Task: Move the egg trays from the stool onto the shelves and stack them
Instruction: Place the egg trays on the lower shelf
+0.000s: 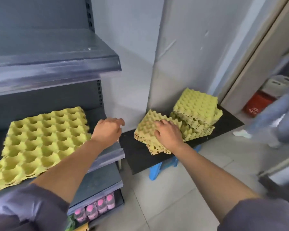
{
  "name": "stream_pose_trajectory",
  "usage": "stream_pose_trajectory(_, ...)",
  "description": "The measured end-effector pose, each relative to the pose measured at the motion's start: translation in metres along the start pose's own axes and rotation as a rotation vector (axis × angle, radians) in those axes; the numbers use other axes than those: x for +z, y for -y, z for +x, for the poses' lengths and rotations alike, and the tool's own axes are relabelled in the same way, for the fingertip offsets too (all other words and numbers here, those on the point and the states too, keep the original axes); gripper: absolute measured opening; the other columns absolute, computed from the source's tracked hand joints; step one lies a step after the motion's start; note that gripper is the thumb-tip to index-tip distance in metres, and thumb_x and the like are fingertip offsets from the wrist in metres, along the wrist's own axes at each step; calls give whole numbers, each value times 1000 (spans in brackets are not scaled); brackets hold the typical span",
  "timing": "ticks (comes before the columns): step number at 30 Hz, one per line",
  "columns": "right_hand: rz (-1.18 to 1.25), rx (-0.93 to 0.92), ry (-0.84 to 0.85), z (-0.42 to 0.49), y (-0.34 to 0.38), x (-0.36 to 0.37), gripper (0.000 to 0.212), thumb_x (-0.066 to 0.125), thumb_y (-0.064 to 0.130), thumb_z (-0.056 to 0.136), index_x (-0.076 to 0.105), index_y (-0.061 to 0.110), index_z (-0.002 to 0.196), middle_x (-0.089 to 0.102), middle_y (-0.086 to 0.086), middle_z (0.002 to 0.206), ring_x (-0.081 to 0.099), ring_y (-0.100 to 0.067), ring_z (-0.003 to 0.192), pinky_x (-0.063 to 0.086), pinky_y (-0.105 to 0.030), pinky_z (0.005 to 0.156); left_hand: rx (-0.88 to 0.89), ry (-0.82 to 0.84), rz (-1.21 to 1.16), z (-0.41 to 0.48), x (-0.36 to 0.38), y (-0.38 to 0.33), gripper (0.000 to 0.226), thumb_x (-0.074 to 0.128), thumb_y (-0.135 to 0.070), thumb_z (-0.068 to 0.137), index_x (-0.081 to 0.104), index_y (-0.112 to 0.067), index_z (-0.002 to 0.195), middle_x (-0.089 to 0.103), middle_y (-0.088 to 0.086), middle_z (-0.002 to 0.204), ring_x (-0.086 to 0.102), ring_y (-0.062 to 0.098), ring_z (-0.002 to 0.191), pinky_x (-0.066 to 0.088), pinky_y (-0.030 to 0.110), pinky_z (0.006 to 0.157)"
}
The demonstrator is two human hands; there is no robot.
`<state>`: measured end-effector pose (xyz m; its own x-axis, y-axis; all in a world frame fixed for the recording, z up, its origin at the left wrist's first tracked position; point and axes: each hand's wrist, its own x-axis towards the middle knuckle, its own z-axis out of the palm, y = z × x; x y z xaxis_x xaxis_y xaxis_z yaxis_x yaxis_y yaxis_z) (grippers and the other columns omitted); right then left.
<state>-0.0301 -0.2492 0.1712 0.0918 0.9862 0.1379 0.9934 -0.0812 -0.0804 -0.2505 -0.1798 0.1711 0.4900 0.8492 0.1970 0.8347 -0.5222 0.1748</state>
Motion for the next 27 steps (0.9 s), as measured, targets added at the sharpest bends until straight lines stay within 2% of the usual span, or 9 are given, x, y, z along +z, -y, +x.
stream_pose_trajectory(6, -38, 64, 55, 44, -73, 11, 35, 44, 29, 98, 53, 19, 129, 60, -8, 118, 56, -30, 109, 45, -38, 85, 92, 64, -3, 89, 44, -34, 32, 39, -16, 92, 54, -23, 120, 66, 1, 110, 57, 25, 106, 40, 34, 87)
stream_pose_trajectory(12, -47, 91, 133, 89, -123, 41, 34, 42, 30, 98, 52, 22, 130, 59, -6, 122, 54, -29, 113, 45, -37, 87, 102, 139, 19, 143, 78, -48, 34, 37, -19, 95, 52, -23, 125, 64, -1, 116, 56, 22, 109, 37, 33, 92)
stream_pose_trajectory(17, -7, 31, 211, 141, -154, 81, 36, 42, 30, 98, 51, 22, 132, 58, -6, 124, 54, -29, 114, 44, -38, 87, -11, 222, 44, 181, 115, -43, 35, 35, -18, 95, 50, -22, 127, 63, -1, 117, 56, 23, 108, 37, 32, 91)
stream_pose_trajectory(20, 27, 1, 277, 171, -171, 107, 36, 41, 29, 99, 50, 22, 133, 58, -6, 123, 51, -28, 115, 44, -37, 87, -126, 250, 8, 198, 141, -40, 34, 36, -15, 94, 54, -21, 122, 66, 1, 110, 57, 24, 102, 40, 31, 85)
stream_pose_trajectory(23, 56, -16, 331, 195, -189, 134, 36, 42, 29, 99, 50, 21, 133, 58, -6, 123, 51, -28, 115, 45, -38, 90, -218, 300, -35, 212, 170, -39, 36, 36, -14, 93, 53, -23, 124, 65, -1, 111, 57, 23, 102, 41, 31, 86)
stream_pose_trajectory(27, 70, 0, 395, 214, -207, 167, 35, 41, 29, 99, 50, 20, 131, 58, -6, 122, 52, -29, 112, 46, -40, 89, -345, 370, -114, 226, 209, -31, 36, 39, -19, 90, 53, -32, 120, 63, -4, 114, 57, 24, 103, 47, 35, 87)
